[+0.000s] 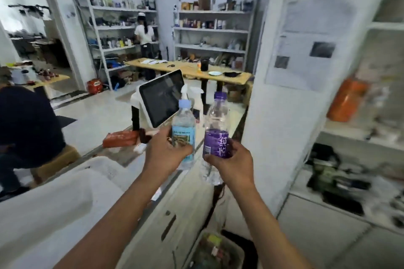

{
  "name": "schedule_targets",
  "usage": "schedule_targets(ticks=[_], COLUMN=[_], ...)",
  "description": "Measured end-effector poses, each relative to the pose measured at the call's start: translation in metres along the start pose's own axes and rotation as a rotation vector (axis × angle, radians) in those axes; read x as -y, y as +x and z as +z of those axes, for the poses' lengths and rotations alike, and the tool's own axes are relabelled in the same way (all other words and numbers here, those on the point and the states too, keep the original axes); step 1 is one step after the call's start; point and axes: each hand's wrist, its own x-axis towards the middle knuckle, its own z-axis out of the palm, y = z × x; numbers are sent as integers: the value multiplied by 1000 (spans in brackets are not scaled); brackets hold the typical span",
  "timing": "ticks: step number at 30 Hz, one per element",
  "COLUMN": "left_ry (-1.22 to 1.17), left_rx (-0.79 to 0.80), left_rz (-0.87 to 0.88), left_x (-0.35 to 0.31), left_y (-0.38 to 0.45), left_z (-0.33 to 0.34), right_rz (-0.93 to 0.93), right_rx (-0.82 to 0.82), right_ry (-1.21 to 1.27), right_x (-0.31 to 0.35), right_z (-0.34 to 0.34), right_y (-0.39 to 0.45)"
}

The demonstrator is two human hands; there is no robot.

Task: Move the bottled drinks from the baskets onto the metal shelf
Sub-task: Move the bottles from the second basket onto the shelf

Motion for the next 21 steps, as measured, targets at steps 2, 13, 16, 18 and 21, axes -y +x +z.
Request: schedule_targets(ticks=[2, 13, 16, 18, 21], left_ry=[-52, -215, -286, -340, -422], left_rx=[80, 624, 764, 860, 984], left_rz=[57, 333, 369, 407, 448], left_x=[-22, -109, -125, -140, -165], left_y=[-5, -89, -125, -155, -203], left_z=[38, 200, 232, 253, 272], right_rz=[6, 152, 181, 202, 202], right_rx=[-80, -626, -787, -892, -1040], right_ry=[-49, -282, -367, -407, -423], right_x=[1, -1, 6, 12, 29], right_z=[-43, -222, -249, -267, -289], right_y=[-8, -113, -154, -184, -232])
